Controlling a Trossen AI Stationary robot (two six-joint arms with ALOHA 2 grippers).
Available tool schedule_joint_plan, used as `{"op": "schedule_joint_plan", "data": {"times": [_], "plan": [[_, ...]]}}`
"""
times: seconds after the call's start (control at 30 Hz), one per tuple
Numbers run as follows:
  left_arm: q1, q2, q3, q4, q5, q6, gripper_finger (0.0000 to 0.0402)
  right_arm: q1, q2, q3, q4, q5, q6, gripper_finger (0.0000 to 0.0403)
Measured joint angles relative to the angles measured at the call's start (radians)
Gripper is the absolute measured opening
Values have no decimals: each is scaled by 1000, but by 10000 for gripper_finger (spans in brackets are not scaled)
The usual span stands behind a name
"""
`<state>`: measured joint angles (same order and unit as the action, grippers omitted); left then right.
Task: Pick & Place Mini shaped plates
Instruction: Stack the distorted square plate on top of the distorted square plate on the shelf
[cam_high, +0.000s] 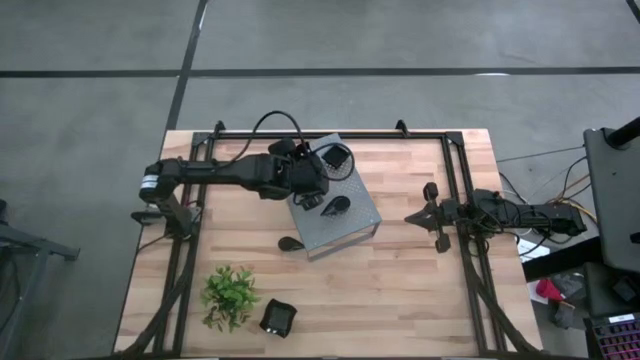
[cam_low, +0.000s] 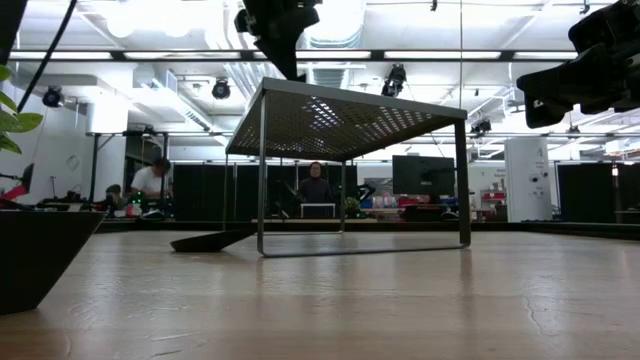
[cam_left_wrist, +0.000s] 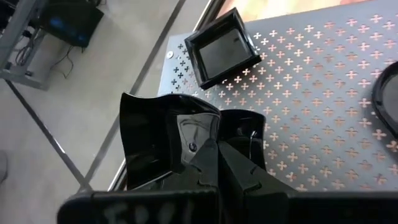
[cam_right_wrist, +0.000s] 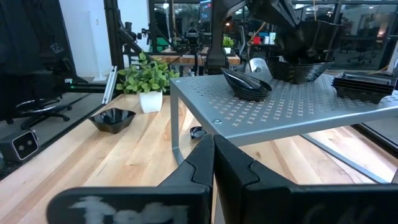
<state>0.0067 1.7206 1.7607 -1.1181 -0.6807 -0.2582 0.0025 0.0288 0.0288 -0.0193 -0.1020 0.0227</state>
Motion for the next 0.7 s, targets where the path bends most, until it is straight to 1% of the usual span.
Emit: {"op": "schedule_joint_plan", "data": {"times": [0.27, 0.4, 0.5, 0.7], "plan": [[0, 0, 0, -20, 45, 12, 0, 0, 0, 0, 0, 0, 0, 9], [0, 0, 0, -20, 43, 12, 3, 0, 0, 0, 0, 0, 0, 9], [0, 2, 0, -20, 38, 19, 25, 0, 0, 0, 0, 0, 0, 9], [0, 3, -1, -18, 0, 10, 97, 0, 0, 0, 0, 0, 0, 9]]}}
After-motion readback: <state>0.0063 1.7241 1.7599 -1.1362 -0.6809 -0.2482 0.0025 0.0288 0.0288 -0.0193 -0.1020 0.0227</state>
